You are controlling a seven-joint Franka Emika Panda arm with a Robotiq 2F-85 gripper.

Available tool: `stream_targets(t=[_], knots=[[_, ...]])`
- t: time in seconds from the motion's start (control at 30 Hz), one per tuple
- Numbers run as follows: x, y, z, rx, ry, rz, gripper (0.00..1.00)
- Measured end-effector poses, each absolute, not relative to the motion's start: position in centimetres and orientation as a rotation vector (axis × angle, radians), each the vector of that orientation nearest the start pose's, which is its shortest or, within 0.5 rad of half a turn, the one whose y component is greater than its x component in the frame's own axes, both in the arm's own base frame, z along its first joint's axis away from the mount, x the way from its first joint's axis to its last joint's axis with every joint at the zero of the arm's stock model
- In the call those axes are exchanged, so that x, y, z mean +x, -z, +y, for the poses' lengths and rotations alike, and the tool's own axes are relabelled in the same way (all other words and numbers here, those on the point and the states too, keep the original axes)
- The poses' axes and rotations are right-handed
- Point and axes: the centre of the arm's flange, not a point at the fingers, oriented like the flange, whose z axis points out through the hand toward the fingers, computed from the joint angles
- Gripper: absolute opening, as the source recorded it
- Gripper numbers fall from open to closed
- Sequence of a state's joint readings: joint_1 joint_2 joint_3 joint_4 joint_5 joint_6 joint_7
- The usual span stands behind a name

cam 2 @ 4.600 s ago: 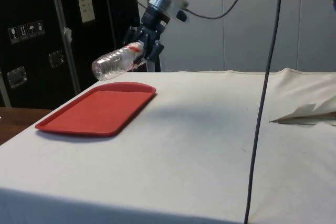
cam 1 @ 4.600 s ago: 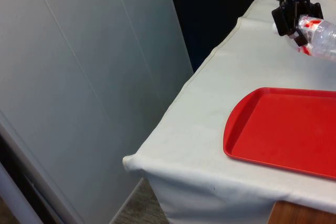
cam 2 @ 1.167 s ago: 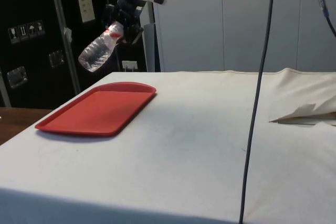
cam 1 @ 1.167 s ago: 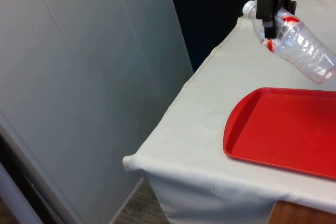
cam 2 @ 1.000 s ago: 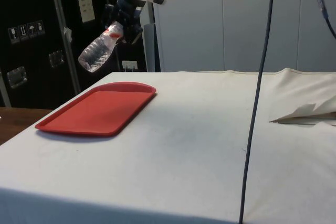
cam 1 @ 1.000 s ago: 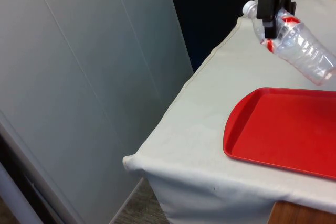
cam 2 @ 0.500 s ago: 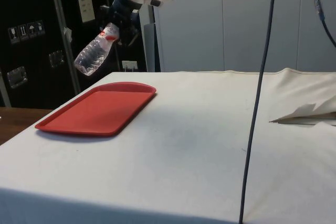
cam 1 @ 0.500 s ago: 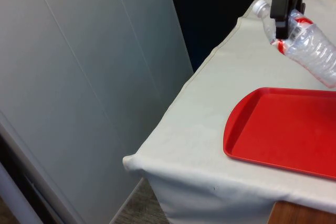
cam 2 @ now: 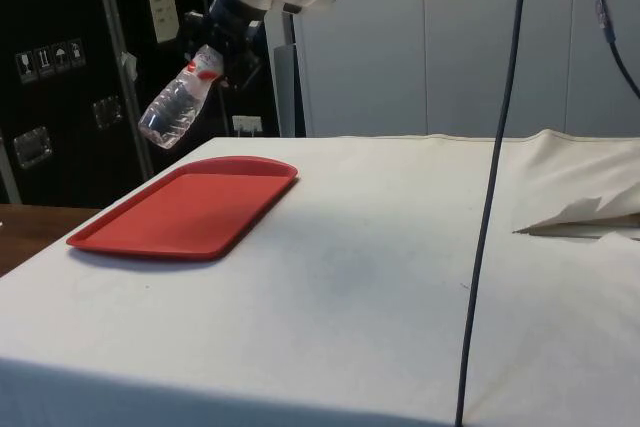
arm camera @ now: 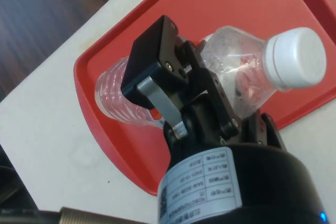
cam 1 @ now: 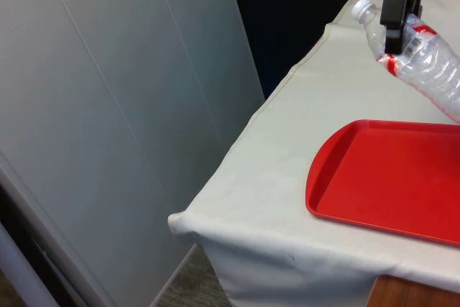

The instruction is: Place the bottle upright on the tray.

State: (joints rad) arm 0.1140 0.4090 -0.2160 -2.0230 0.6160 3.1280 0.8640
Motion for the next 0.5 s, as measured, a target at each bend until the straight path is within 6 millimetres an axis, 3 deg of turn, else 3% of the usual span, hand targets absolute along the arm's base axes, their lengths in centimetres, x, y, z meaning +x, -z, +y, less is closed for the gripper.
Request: stream_targets(t=[0.5], knots=[[63.77, -32.58, -10.52, -1.961, 0.837, 1.777, 0.00]])
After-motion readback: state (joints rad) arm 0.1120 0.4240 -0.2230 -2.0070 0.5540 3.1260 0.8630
